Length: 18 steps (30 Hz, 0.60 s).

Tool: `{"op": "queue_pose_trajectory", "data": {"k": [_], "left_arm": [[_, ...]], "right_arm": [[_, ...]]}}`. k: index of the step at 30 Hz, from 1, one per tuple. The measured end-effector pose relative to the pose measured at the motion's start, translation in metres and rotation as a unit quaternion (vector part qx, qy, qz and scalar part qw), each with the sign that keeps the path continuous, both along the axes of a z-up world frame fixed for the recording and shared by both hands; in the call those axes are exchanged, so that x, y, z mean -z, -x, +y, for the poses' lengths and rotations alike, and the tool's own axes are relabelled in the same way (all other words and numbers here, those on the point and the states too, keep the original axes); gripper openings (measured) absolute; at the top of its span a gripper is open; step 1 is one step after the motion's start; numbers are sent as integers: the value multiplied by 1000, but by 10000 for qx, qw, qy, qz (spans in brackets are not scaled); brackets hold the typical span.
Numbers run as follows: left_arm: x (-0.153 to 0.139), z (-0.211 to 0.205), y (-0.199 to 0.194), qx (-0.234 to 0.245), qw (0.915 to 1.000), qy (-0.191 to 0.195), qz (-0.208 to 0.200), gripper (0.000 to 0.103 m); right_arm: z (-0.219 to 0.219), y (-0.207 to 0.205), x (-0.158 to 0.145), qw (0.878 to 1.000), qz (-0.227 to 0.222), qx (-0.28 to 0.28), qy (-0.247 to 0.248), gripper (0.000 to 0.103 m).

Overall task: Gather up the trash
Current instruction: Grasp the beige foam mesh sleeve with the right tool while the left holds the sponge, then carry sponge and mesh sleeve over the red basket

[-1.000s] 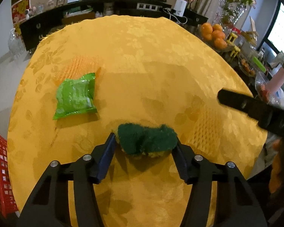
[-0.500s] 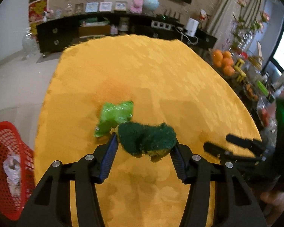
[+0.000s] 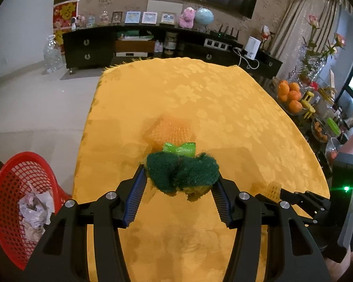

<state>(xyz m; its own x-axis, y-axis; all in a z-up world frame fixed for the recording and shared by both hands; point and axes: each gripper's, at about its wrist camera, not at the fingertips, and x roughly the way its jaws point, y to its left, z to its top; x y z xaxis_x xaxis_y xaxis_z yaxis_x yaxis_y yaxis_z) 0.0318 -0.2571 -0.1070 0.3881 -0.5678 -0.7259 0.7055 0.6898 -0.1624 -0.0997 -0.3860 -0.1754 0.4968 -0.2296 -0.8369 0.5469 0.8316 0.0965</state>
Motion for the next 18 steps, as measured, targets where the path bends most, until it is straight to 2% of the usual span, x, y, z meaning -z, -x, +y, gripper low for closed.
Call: {"op": "queue_pose_trajectory", "data": {"k": [4,6,12,18], "left_arm": [[-3,4,-1,-42,10000,17,-45,52],[-5,6,-3,-73,10000,25,-61,52],[-10,14,-7,-156,9998,88,-120,52],[-17,20,-10,-226,9994,127,-208,52]], "right_arm": [[2,-3,-1,9998,-90,-129,-151,36],[3,-4,-3,9996,-151,-173,-190,25],[10,-5,-18,9985,-440,-306,-101,19],[7,-2,-31,9973,-698,-238,-27,19]]}}
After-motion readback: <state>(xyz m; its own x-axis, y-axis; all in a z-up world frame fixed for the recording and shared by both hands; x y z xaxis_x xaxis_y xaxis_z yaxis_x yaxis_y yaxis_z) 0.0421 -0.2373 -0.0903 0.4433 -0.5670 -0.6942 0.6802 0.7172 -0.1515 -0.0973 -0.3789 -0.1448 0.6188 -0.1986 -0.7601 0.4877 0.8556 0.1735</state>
